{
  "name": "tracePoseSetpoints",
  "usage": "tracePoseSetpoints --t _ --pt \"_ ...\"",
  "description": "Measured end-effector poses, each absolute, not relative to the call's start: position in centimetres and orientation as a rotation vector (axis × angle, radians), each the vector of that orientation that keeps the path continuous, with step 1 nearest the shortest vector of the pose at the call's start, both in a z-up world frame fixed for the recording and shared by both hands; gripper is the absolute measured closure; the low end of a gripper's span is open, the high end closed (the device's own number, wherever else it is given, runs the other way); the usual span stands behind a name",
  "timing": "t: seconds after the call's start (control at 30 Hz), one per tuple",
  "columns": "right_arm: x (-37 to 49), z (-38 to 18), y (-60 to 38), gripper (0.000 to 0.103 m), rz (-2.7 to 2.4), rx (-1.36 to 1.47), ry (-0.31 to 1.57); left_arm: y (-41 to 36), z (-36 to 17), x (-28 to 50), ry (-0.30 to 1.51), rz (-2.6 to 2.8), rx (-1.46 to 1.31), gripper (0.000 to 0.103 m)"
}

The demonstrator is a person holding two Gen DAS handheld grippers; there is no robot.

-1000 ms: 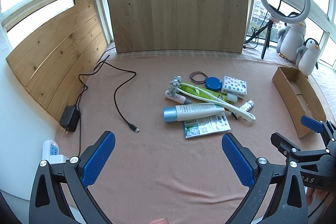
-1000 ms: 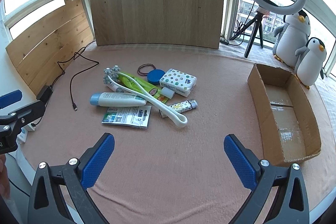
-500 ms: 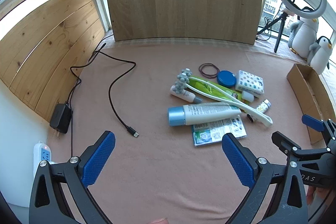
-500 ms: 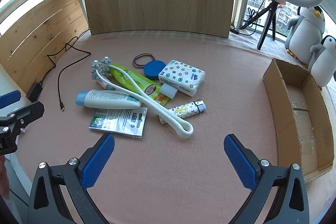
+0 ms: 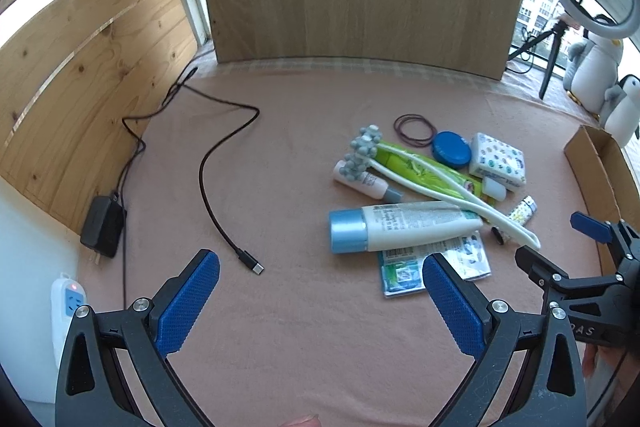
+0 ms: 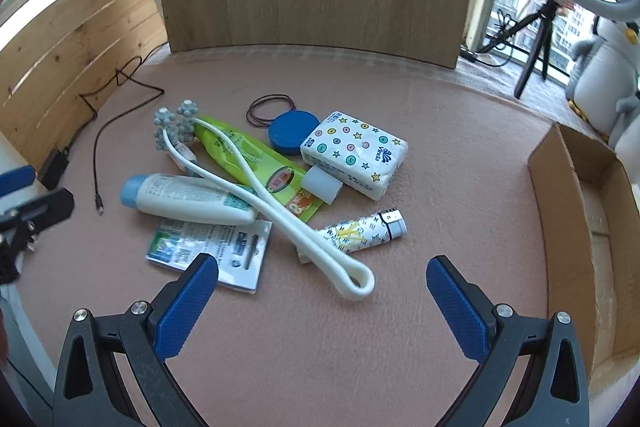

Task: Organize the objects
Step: 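Reach the right gripper to the white roller's handle loop and close, then lift the white roller with the right gripper and carry it to the box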

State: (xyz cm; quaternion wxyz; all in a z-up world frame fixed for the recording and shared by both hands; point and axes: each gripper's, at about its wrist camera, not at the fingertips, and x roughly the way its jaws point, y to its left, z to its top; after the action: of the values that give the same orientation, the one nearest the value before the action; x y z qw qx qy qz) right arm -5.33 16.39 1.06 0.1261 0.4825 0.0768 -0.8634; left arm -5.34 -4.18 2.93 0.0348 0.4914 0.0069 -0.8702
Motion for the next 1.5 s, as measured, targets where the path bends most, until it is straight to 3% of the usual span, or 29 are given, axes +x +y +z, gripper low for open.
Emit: tracePoseSetpoints --t 0.13,0.23,0.27,0.37,0.4,0.5,0.97,1.2,1.5 --pt "-7.3 -0.9 17.3 0.005 -2.476 1.388 0.302 -6.3 1.3 -5.6 0.133 -2.647 1.538 0.0" --pt "-8.4 -2.2 17.9 0.03 -2.401 1.408 0.305 -7.7 0.1 -5.8 0.173 -2.601 1.55 0.0" --pt "-8.6 -2.5 18.0 0.044 -2.372 1.417 0.295 -8.0 -0.2 -5.9 0.18 -2.587 1.546 0.0" --pt "-8.3 -3.0 17.8 0.055 -2.338 1.395 0.294 -8.8 -0.9 -6.1 0.211 -2.59 1.539 0.0" --pt "-8.0 -2.9 17.5 0.067 -2.33 1.383 0.304 -8.9 -1.0 -6.2 0.222 -2.598 1.541 0.0" --pt "-6.8 -2.8 16.7 0.078 -2.275 1.352 0.313 -9.1 -1.4 -6.7 0.261 -2.623 1.541 0.0" --pt "5.1 -2.5 13.4 0.081 -2.029 1.259 0.375 -7.3 -2.2 -5.8 0.218 -2.706 1.565 0.001" --pt "10.4 -2.1 15.9 0.081 -1.934 1.244 0.547 -5.7 -2.3 -2.3 0.22 -2.848 1.562 0.001" --pt "10.9 -1.6 20.9 0.08 -1.973 1.287 0.627 -2.1 -2.9 -0.7 0.181 -2.966 1.587 0.005"
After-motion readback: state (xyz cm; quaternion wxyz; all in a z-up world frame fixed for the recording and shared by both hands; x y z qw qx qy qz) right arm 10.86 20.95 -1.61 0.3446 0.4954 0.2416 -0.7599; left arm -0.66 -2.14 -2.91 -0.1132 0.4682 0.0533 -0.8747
